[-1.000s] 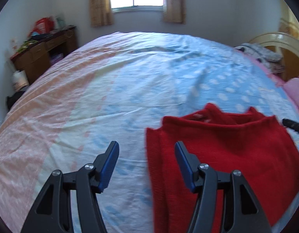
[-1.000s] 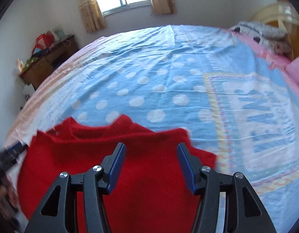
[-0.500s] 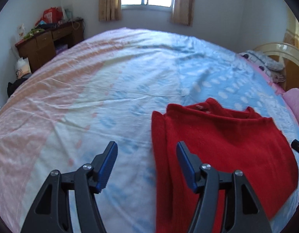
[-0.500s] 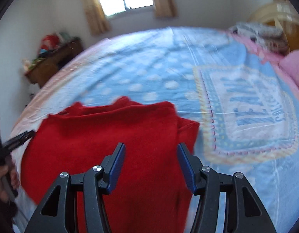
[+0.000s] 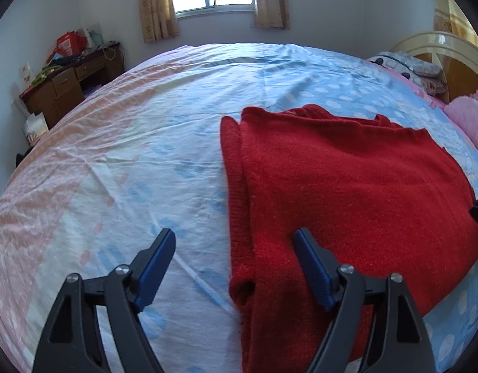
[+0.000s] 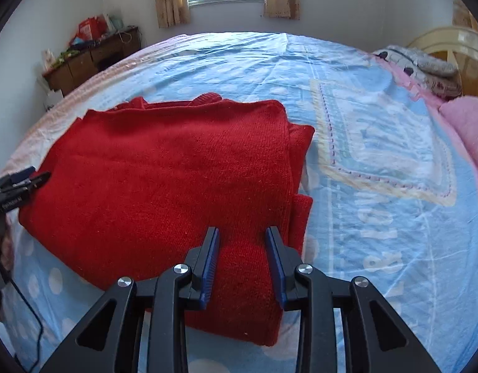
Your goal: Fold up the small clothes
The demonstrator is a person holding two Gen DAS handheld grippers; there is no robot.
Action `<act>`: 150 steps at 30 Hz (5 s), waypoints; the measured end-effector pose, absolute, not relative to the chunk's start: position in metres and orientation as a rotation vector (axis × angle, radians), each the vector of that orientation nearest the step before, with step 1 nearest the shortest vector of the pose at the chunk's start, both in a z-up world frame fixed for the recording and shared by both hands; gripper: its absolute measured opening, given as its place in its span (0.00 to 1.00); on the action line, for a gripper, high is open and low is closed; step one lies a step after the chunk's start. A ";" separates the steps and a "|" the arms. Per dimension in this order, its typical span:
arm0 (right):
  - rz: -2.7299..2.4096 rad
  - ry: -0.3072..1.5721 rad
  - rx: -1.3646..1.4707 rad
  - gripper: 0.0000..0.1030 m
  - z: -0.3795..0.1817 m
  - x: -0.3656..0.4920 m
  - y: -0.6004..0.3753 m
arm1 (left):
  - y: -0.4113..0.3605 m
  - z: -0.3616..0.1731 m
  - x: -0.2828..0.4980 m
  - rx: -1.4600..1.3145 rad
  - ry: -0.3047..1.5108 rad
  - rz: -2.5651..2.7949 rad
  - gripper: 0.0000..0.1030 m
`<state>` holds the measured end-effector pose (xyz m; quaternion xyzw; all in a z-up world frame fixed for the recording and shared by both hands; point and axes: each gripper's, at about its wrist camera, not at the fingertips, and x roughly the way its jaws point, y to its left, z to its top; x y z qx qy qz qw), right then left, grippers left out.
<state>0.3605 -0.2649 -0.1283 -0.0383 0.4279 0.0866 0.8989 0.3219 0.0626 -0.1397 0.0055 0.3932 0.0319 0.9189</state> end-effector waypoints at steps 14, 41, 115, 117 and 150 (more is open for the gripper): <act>0.222 0.827 0.002 0.32 -0.138 0.340 -0.257 | 0.073 -0.148 0.302 -0.033 0.796 0.081 0.92; 0.203 0.688 -0.156 0.59 -0.124 0.298 -0.199 | 0.097 -0.141 0.270 -0.025 0.780 0.028 1.00; 0.448 0.527 -0.518 0.07 -0.141 0.286 0.003 | 0.136 -0.155 0.409 -0.536 0.861 -0.439 0.13; 0.455 0.533 -0.491 0.07 -0.139 0.285 -0.004 | 0.138 -0.154 0.408 -0.594 0.858 -0.447 0.13; 0.374 0.531 -0.121 0.05 -0.101 0.287 -0.164 | 0.010 -0.082 0.420 -0.614 0.782 -0.605 0.12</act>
